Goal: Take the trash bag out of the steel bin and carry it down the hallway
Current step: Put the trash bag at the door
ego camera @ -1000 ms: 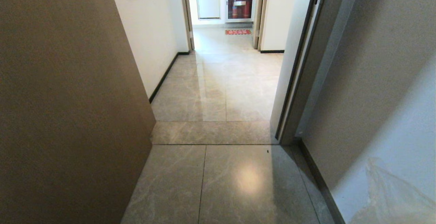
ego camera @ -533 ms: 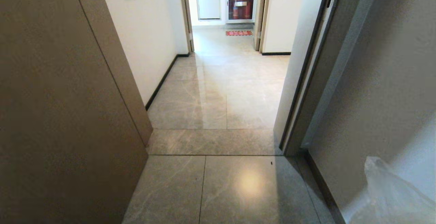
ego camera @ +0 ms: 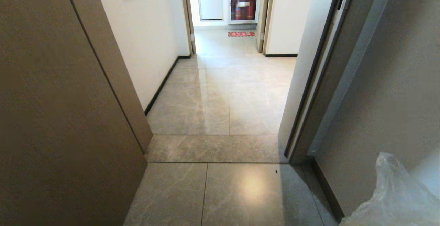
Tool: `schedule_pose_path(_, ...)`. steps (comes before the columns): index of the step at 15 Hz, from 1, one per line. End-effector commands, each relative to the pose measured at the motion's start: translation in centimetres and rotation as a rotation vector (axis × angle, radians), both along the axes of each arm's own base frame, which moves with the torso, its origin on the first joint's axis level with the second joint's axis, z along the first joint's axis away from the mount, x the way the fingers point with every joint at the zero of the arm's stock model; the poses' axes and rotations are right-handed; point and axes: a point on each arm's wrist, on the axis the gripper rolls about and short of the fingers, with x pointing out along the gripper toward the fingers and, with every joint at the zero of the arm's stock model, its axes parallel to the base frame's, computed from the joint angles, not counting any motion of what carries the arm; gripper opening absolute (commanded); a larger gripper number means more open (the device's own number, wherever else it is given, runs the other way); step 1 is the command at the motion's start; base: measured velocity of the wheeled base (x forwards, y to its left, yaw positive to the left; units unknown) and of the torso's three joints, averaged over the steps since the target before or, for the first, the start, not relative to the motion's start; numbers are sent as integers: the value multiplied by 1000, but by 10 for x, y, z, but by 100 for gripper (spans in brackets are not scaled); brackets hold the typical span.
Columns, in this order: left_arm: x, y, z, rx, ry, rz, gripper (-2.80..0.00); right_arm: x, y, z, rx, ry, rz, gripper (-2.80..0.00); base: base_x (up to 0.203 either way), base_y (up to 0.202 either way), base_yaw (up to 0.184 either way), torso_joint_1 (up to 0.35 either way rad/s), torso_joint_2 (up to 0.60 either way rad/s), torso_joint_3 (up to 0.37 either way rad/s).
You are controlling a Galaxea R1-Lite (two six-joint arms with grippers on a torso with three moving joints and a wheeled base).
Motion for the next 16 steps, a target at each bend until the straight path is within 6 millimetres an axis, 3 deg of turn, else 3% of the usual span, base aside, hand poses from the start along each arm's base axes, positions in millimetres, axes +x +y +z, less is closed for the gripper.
schedule_pose_path(1, 0, 0, 0, 0, 0, 0, -280, 0, 0, 0, 0, 3, 0, -280, 0, 0, 0, 0, 0, 0)
schedule_pose_path(8, 0, 0, 0, 2, 0, 0, -280, 0, 0, 0, 0, 3, 0, -280, 0, 9, -1, 1, 0, 0)
schedule_pose_path(16, 0, 0, 0, 2, 0, 0, -280, 0, 0, 0, 0, 3, 2, -280, 0, 133, 0, 2, 2, 1)
